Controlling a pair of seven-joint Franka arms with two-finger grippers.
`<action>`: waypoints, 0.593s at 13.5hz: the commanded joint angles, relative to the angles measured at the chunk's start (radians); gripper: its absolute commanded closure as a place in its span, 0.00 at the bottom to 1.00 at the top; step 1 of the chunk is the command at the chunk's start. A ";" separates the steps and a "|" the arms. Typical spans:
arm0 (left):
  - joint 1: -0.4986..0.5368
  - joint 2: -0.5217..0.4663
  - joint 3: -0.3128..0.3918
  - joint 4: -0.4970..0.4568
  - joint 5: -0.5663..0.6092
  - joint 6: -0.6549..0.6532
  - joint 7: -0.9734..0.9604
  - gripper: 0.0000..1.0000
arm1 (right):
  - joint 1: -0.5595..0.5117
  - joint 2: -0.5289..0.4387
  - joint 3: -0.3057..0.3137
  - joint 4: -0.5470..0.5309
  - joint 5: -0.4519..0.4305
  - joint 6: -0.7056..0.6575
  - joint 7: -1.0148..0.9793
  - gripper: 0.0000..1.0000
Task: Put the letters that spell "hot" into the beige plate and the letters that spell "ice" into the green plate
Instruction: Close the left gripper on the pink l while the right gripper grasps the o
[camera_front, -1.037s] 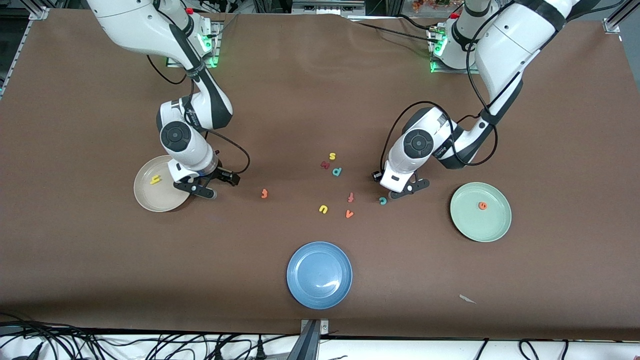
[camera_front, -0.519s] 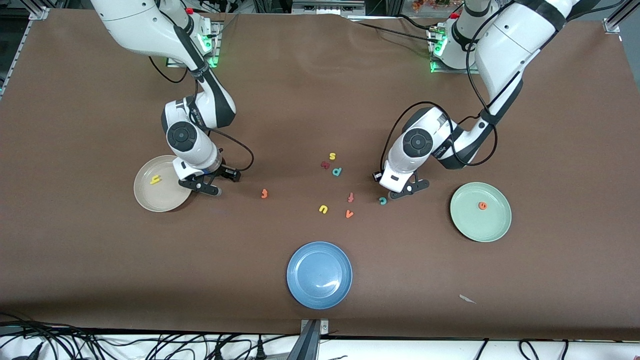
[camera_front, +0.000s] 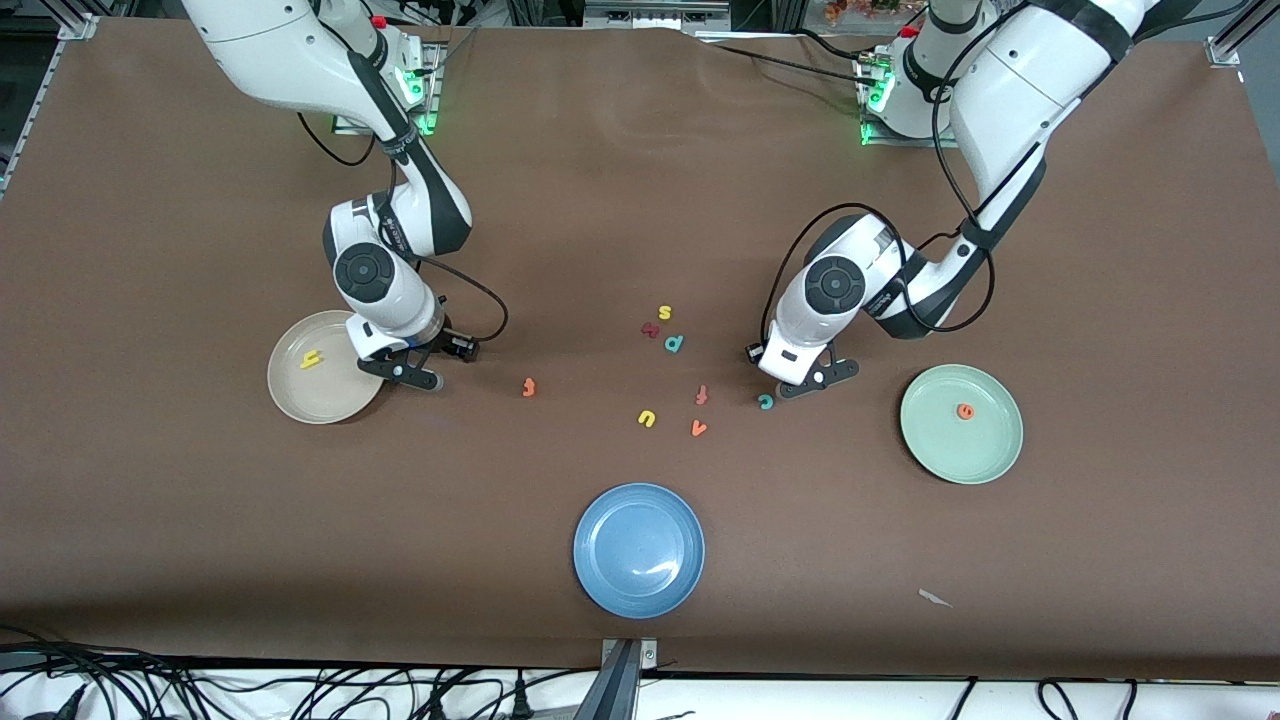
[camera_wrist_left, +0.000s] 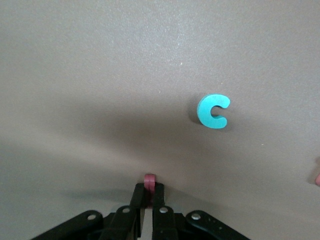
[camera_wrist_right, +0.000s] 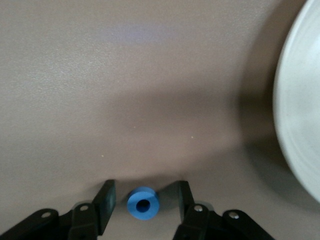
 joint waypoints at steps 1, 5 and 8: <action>0.015 -0.016 0.003 0.016 0.050 -0.036 -0.016 1.00 | 0.005 -0.001 0.000 -0.012 0.014 0.013 0.006 0.52; 0.068 -0.078 0.003 0.053 0.049 -0.181 0.155 1.00 | 0.005 -0.001 0.000 -0.012 0.014 0.011 0.006 0.70; 0.148 -0.109 0.001 0.055 0.049 -0.224 0.366 1.00 | 0.008 -0.007 -0.002 -0.002 0.014 0.005 0.006 0.74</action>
